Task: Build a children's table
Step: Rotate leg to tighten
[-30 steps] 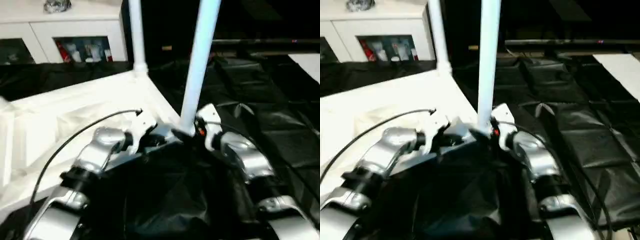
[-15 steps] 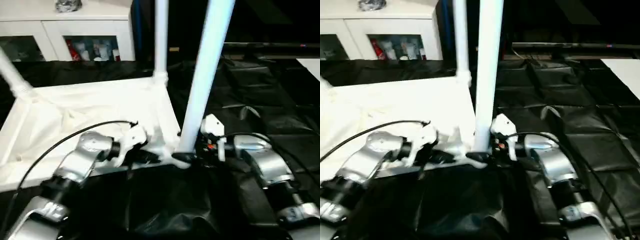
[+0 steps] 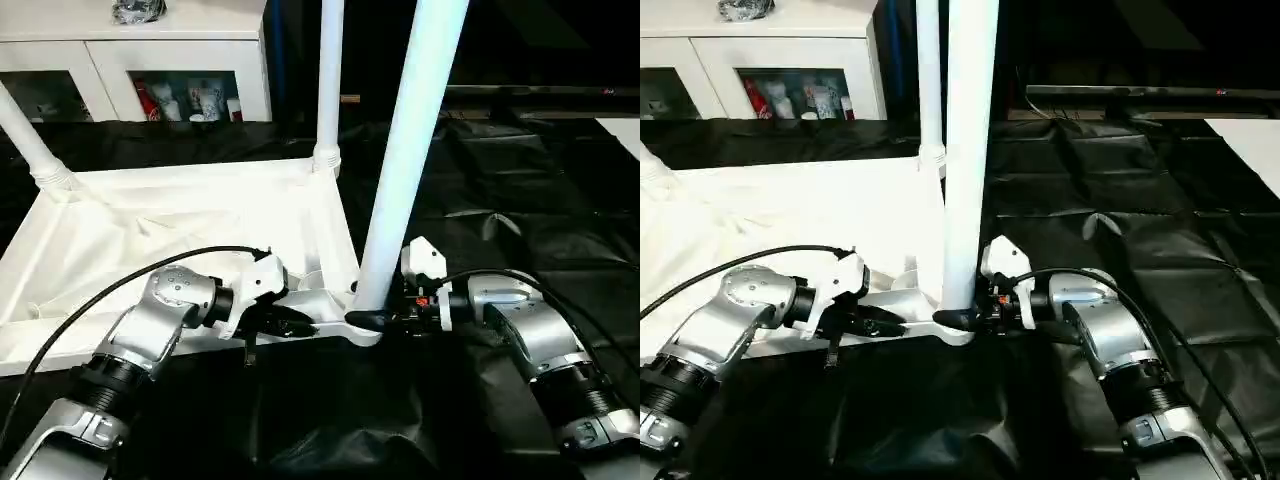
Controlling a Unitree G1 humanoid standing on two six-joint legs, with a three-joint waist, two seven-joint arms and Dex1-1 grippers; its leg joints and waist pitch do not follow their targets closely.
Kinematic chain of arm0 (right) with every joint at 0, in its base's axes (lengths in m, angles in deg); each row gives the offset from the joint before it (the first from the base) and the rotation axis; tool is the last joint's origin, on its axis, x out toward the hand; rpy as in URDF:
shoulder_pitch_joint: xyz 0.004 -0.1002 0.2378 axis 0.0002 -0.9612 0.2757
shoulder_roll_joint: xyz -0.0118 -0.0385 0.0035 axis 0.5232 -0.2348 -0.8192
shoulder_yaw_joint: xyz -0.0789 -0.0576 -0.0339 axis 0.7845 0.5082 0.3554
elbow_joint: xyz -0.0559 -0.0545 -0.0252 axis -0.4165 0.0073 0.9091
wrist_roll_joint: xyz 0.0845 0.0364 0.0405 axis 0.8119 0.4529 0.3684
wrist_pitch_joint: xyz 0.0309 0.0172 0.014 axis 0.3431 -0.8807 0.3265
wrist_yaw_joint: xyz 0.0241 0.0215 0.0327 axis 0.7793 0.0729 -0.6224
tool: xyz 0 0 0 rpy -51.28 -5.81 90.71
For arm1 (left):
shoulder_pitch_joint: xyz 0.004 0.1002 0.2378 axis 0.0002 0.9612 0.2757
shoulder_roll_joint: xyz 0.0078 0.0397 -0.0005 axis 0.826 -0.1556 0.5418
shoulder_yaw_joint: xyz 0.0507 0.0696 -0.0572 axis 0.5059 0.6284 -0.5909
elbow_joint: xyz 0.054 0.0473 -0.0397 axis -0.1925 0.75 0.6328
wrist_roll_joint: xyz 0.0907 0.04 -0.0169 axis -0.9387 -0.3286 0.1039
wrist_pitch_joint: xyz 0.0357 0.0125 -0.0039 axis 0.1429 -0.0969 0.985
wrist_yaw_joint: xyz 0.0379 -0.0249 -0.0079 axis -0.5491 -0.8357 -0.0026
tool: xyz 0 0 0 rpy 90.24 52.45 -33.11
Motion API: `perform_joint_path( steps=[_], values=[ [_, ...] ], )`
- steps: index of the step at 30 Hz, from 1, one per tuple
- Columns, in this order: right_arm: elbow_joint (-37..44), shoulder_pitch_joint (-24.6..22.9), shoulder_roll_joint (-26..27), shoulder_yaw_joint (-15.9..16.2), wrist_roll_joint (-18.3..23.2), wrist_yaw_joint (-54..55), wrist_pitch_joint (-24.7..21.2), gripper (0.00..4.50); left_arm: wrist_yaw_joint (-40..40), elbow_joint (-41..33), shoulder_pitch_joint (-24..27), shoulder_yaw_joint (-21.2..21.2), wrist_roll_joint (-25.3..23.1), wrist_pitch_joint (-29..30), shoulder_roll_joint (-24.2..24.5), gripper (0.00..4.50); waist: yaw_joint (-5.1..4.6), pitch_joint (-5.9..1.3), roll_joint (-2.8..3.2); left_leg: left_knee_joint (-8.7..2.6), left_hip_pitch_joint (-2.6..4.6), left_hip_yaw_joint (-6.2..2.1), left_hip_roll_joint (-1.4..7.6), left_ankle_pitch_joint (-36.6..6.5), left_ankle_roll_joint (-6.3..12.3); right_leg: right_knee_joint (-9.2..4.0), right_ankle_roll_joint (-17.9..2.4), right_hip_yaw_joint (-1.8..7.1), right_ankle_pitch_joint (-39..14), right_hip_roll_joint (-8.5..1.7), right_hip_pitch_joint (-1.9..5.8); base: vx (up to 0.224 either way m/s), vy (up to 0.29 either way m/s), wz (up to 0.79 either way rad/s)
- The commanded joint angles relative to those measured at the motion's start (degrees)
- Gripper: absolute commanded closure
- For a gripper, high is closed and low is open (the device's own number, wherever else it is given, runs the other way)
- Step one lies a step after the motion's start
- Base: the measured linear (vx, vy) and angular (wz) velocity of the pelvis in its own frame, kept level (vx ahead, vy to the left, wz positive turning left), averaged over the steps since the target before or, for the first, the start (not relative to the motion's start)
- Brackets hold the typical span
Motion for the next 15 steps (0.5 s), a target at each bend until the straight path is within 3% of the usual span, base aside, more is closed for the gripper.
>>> perform_joint_path(
  steps=[1, 6, 9, 13, 15],
  values=[
    [-0.3, -0.6, 2.6, 0.7, 1.5, 1.6, -1.5, 2.41, 5.1, 0.9, -2.6, -1.3, -0.2, 0.6, -2.5, 4.5, -0.38, -3.97, -0.38, -4.54, 1.95, -2.26, 4.44, -13.8, 0.66, -4.78, -12.4, 3.06, -18.2, -5.58, 1.75, 0.0, 0.0, 0.0],
    [-4.3, 0.1, 8.2, -1.5, 0.4, 12.2, -1.7, 2.5, 12.1, 3.2, -5.3, -1.9, -1.1, 2.0, -7.1, 4.5, -0.96, -3.79, -0.27, -4.77, 1.85, -2.6, 4.29, -15.3, -0.54, -5.36, -10.6, 3.0, -22.5, -5.74, 1.7, 0.0, 0.0, 0.0],
    [-7.4, 1.2, 11.8, -2.7, -1.3, 20.2, -2.2, 2.5, 16.5, 4.9, -7.1, -2.2, -2.1, 3.0, -10.1, 4.5, -1.38, -3.85, -0.27, -4.86, 1.87, -2.77, 4.17, -15.9, -1.01, -5.33, -10.5, 2.92, -22.6, -5.74, 1.84, 0.0, 0.0, 0.0],
    [-12.6, 3.9, 17.5, -4.1, -4.2, 32.5, -2.5, 2.5, 23.4, 8.6, -9.9, -3.1, -3.4, 3.6, -14.1, 4.5, -2.61, -3.7, -0.05, -4.82, 2.11, -2.81, 3.93, -17.9, -1.77, -5.65, -10.6, 2.84, -23.9, -5.59, 1.43, 0.0, 0.0, 0.0],
    [-16.0, 6.1, 21.1, -4.9, -5.4, 38.7, -0.4, 2.5, 25.5, 10.2, -11.2, -3.3, -3.9, 2.9, -15.8, 4.5, -3.0, -3.77, -0.11, -4.87, 1.89, -2.96, 3.89, -17.9, -2.14, -5.6, -10.6, 2.84, -24.1, -5.78, 1.61, 0.0, 0.0, 0.0]
  ],
)
